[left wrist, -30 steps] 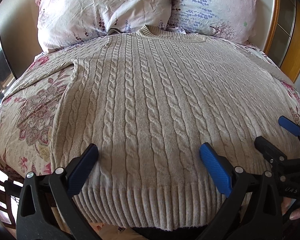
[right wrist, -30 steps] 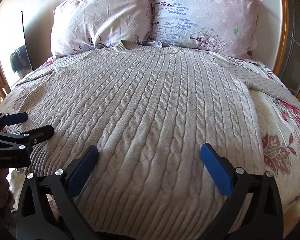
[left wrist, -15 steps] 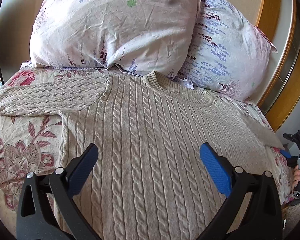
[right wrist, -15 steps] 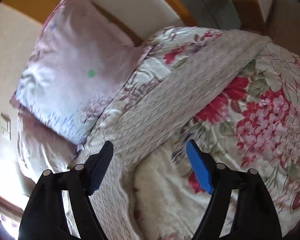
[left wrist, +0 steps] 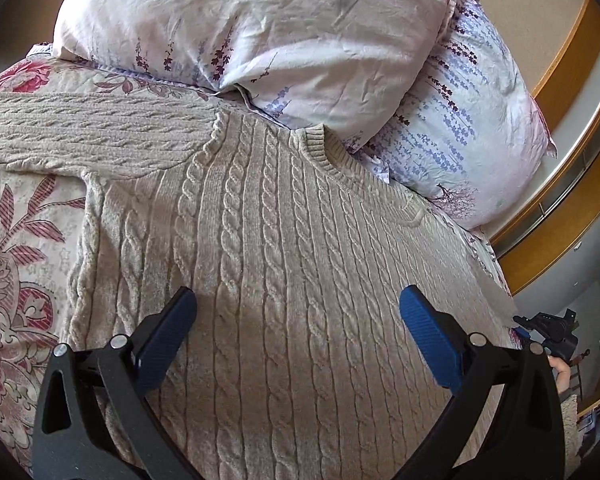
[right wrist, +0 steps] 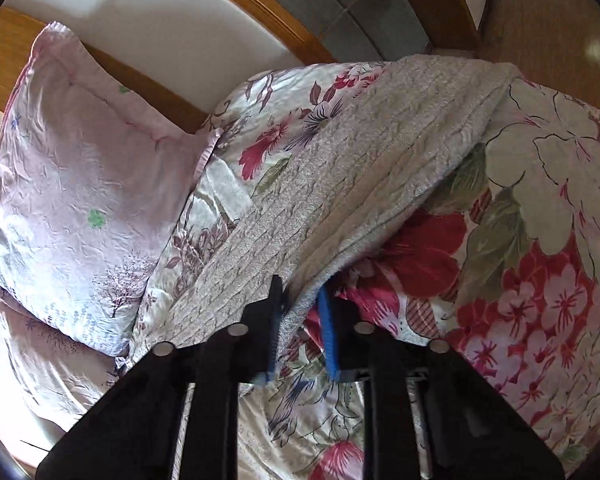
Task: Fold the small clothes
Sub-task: 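Grasp the sweater sleeve with the right gripper and lift it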
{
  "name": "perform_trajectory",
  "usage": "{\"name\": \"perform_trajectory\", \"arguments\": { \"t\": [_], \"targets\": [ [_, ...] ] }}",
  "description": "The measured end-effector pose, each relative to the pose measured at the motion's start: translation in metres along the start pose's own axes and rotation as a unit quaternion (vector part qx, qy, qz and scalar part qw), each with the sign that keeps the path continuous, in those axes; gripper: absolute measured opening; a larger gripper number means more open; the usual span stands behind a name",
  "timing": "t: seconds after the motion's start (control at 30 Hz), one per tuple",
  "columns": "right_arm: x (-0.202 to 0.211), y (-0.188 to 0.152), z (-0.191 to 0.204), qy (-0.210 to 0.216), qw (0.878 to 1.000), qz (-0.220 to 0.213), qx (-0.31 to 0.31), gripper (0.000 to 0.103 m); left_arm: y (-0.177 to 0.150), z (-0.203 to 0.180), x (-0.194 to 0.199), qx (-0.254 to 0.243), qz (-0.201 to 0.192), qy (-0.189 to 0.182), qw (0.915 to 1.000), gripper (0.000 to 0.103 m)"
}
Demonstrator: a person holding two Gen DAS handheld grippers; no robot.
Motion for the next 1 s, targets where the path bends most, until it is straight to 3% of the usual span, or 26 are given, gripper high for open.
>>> {"name": "perform_trajectory", "arguments": {
  "t": [0.13,0.23,0.33,0.53,0.63,0.73,0.8,0.87,0.9,1.0],
  "targets": [
    [0.015,0.000,0.021,0.017,0.999,-0.034,0.035,0.010,-0.002,-0.001,-0.001,-0.002,0.005,0.002,1.0000,0.101],
    [0.034,-0.006,0.064,0.047,0.993,-0.057,0.091,0.010,-0.001,-0.001,-0.001,-0.001,0.006,-0.001,1.0000,0.101],
    [0.041,-0.032,0.116,0.099,0.982,-0.050,0.155,0.010,-0.001,-0.001,-0.001,-0.002,0.006,-0.001,1.0000,0.101],
    [-0.007,-0.129,0.189,0.147,0.950,0.060,0.270,0.010,-0.001,-0.001,-0.001,0.000,0.006,-0.004,1.0000,0.101],
    [-0.051,-0.176,0.195,0.118,0.937,0.129,0.304,0.010,-0.001,-0.001,0.000,-0.001,0.006,-0.003,1.0000,0.101],
    [-0.082,-0.204,0.180,0.076,0.932,0.182,0.305,0.011,-0.001,-0.001,0.001,0.001,0.005,-0.006,1.0000,0.101],
    [-0.080,-0.208,0.168,0.090,0.934,0.196,0.286,0.020,-0.001,-0.001,0.002,0.002,0.004,-0.008,1.0000,0.101],
    [-0.063,-0.200,0.163,0.114,0.940,0.189,0.259,0.069,-0.001,-0.001,0.002,0.002,0.004,-0.009,1.0000,0.101],
    [-0.051,-0.194,0.163,0.126,0.945,0.173,0.248,0.077,-0.001,-0.001,0.002,0.002,0.005,-0.008,1.0000,0.101],
    [-0.019,-0.167,0.150,0.149,0.958,0.129,0.207,0.079,-0.001,-0.001,0.002,0.002,0.005,-0.008,1.0000,0.101]
  ]
}}
Point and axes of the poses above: each gripper's, at about its wrist camera, not at the fingertips, and x roughly against the way its jaws point, z to its left, y to its top, the point moved 9 cm from there along -x, roughly the way its jaws point, and after that the axes turned 11 degrees about z, right-handed, at the moved point
